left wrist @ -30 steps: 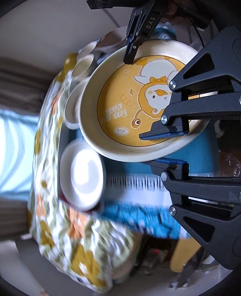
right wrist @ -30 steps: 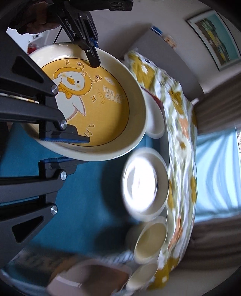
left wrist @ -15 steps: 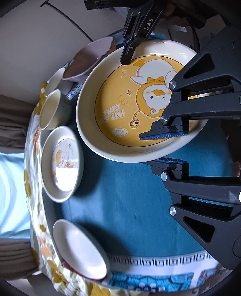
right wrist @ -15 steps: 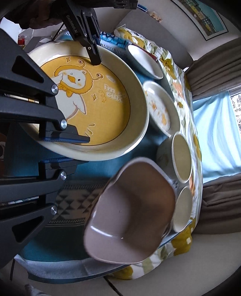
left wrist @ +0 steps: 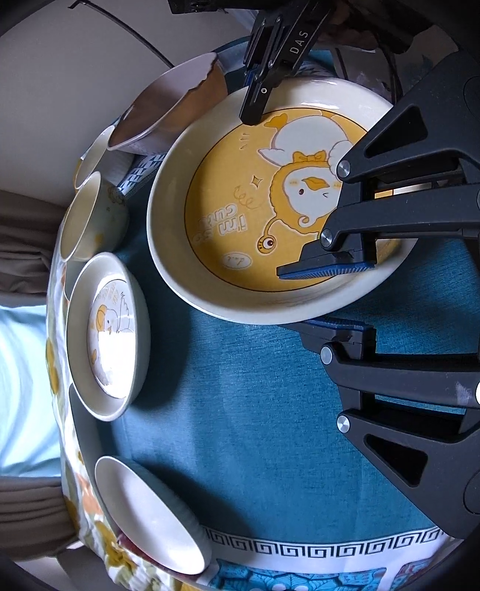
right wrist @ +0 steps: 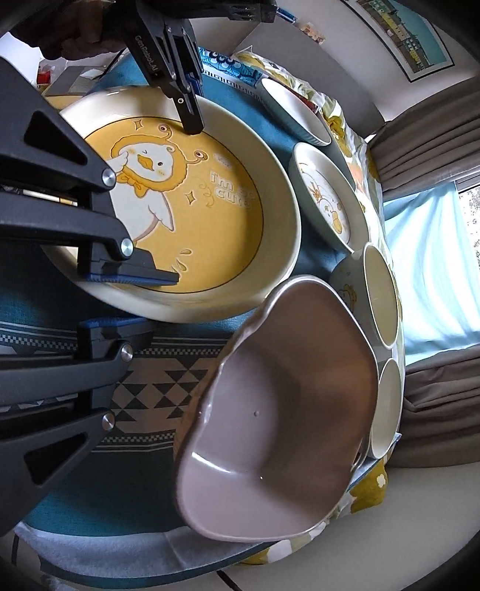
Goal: Organize plates and bowls
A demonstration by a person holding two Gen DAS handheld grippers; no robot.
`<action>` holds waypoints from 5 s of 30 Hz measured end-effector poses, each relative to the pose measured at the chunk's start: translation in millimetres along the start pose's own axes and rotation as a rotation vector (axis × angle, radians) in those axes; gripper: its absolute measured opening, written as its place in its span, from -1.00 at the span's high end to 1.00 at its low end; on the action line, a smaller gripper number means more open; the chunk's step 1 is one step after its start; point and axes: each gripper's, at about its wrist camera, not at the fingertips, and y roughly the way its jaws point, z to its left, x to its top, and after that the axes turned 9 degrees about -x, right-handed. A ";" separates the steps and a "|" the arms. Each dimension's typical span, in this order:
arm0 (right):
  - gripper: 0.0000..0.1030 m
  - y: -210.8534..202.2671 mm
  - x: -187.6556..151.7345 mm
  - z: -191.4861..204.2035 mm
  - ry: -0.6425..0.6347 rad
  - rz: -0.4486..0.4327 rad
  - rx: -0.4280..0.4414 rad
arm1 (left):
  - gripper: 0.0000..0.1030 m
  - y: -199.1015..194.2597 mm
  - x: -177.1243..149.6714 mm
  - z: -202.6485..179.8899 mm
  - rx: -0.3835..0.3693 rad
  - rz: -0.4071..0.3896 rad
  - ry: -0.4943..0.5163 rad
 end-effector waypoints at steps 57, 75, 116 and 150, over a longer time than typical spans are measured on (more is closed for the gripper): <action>-0.99 -16.8 242.8 244.0 -0.431 -0.180 0.217 | -1.00 -195.2 85.8 202.1 0.348 -0.336 -0.459; -0.17 179.0 244.3 279.3 -0.436 0.313 0.336 | -0.27 -77.7 96.0 299.7 0.186 -0.185 -0.609; 0.70 151.4 236.0 259.8 -0.364 0.224 0.316 | 0.81 -75.6 95.2 278.1 0.239 -0.105 -0.522; 0.70 -39.3 20.8 -0.2 0.170 0.210 0.058 | 0.81 -37.4 22.5 -12.6 -0.073 0.111 -0.057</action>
